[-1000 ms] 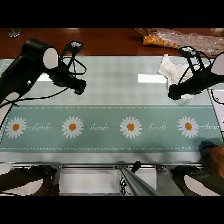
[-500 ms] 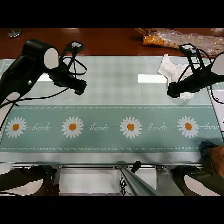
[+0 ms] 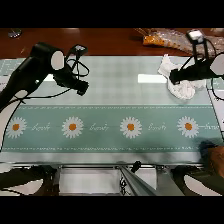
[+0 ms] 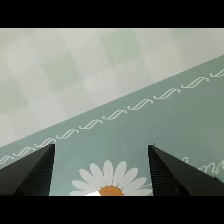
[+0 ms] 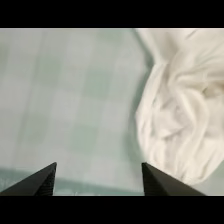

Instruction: Fold the shirts.

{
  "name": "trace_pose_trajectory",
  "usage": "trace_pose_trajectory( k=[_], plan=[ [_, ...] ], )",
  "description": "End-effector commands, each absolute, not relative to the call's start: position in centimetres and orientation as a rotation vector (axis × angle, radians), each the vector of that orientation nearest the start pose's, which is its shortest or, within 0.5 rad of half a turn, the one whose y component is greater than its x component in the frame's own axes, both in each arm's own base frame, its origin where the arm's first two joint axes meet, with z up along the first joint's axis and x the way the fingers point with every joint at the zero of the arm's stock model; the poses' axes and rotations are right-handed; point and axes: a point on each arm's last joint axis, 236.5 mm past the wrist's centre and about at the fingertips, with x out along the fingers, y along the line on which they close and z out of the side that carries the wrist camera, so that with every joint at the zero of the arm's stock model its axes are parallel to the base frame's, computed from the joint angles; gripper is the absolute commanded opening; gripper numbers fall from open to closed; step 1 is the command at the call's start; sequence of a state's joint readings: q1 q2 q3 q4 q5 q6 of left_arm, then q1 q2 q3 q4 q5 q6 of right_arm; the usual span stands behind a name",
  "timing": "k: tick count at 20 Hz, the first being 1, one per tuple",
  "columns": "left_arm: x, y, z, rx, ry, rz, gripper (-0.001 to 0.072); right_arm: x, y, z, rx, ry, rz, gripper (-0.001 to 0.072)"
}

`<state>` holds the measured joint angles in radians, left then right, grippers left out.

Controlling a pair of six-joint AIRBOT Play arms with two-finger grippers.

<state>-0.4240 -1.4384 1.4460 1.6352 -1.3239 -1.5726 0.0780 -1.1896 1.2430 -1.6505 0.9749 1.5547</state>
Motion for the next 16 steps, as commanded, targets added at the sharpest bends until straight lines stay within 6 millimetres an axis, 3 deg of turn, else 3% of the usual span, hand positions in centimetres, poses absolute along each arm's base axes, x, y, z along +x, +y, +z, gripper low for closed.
trace_pose_trajectory(
  k=[1, 5, 9, 12, 16],
  plan=[
    [40.5, -15.2, 4.5, 0.295, 1.224, -0.283, 0.0714, 49.1, -3.8, 14.0, 0.069, 0.658, -0.150, 0.0594],
    [41.6, -14.6, 6.0, 0.271, 1.187, -0.265, 0.0714, 50.7, -11.7, 10.1, 0.247, 0.763, -0.260, 0.0595],
    [41.6, -14.5, 6.0, 0.271, 1.188, -0.264, 0.0714, 49.5, -16.9, 4.4, 0.330, 0.923, -0.358, 0.0597],
    [41.7, -14.3, 6.0, 0.294, 1.185, -0.269, 0.0714, 48.6, -17.9, 0.4, 0.360, 1.020, -0.381, 0.0597],
    [41.8, -14.2, 6.0, 0.316, 1.182, -0.277, 0.0715, 49.5, -17.5, -3.2, 0.444, 1.048, -0.395, 0.0597]
  ],
)
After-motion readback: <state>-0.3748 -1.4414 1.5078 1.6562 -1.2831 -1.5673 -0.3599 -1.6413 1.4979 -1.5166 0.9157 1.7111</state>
